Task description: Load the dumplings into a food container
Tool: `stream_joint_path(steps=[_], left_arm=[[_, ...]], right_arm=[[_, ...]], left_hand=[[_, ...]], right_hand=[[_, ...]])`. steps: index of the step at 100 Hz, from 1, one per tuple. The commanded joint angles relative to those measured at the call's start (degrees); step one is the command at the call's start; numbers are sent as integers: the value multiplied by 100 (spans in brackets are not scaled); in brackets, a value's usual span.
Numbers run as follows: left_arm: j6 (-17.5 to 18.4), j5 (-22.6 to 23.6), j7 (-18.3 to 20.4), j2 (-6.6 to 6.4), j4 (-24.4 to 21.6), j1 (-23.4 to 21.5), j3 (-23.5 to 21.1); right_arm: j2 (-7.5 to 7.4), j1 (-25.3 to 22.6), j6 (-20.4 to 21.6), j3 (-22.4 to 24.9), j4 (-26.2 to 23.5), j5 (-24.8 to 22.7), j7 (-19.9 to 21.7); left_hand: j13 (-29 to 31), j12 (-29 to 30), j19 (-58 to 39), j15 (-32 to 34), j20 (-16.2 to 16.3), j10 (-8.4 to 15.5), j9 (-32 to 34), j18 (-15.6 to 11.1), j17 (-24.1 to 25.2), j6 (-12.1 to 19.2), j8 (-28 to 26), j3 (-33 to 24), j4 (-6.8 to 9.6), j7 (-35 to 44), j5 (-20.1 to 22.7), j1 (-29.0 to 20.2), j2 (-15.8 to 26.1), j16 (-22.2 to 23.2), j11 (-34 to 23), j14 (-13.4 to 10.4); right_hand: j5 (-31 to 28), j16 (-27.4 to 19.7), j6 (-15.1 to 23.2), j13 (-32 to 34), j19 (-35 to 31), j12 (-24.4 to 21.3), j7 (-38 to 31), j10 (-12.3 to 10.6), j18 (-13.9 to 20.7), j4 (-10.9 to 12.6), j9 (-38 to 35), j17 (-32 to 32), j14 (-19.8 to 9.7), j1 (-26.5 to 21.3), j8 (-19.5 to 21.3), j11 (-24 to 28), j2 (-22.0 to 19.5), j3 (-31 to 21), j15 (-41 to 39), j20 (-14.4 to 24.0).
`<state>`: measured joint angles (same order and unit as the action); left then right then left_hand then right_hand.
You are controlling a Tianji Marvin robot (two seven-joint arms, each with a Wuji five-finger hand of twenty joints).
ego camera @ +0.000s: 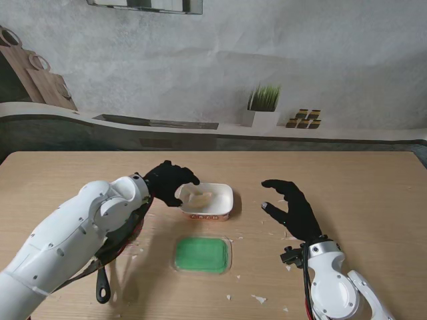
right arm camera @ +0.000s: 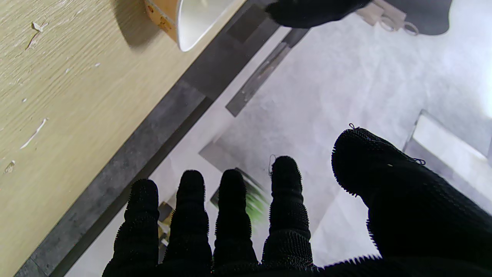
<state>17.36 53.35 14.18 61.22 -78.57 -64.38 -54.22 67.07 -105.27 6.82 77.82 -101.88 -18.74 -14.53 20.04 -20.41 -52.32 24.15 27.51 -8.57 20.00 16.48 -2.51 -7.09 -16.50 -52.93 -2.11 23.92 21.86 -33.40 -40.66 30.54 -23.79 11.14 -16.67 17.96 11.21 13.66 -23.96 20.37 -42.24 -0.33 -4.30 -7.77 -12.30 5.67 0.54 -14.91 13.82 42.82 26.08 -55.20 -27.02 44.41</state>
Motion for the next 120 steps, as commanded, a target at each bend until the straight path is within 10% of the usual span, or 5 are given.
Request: stream_joint_path(steps=[1, 25, 41, 120], left_arm=[[181, 17, 191, -300, -426, -313, -373], [1195, 1057, 861, -492, -1715, -1957, -2750], [1487, 1485, 974, -533, -1940, -2585, -3514], [1221, 2291, 568, -576, -1331, -3184, -3660]], right_arm=[[49, -42, -2, -15, -40, 1, 62], [41, -46, -39, -49, -71, -30, 82], [38, -38, -75, -90, -78, -56, 84], [36, -33, -107, -139, -105, -80, 81]], left_hand=[[-349, 149, 298, -208, -196, -41, -364, -126, 187, -91, 155, 222, -203, -284, -303, 231, 91, -170, 117, 20], [-680, 223, 770, -397, -467, -11, -703, -84, 432, -55, 286, 564, -408, -485, -531, 410, 147, -330, 233, 95], [-166, -196, 518, 50, -358, 73, -196, -100, 159, -79, -139, 496, -318, 119, -330, 188, 149, 36, -174, 48], [-34, -691, 228, 593, -209, 224, 87, -385, 136, -183, -436, -12, -139, 610, -102, -169, -38, 367, -588, -143]], right_hand=[[4, 44, 139, 4, -83, 27, 1, 44, 9, 24, -68, -3, 5, 75, 76, 109, -94, -125, -32, 79], [9, 44, 140, 9, -86, 29, 0, 42, 7, 25, -67, -1, 3, 83, 77, 112, -94, -124, -33, 81], [11, 47, 145, 12, -85, 29, -3, 41, 7, 25, -69, -2, 11, 84, 78, 112, -89, -124, -39, 80], [5, 56, 138, 11, -86, 33, -8, 47, 9, 25, -70, 5, 16, 94, 79, 123, -70, -122, -58, 79]])
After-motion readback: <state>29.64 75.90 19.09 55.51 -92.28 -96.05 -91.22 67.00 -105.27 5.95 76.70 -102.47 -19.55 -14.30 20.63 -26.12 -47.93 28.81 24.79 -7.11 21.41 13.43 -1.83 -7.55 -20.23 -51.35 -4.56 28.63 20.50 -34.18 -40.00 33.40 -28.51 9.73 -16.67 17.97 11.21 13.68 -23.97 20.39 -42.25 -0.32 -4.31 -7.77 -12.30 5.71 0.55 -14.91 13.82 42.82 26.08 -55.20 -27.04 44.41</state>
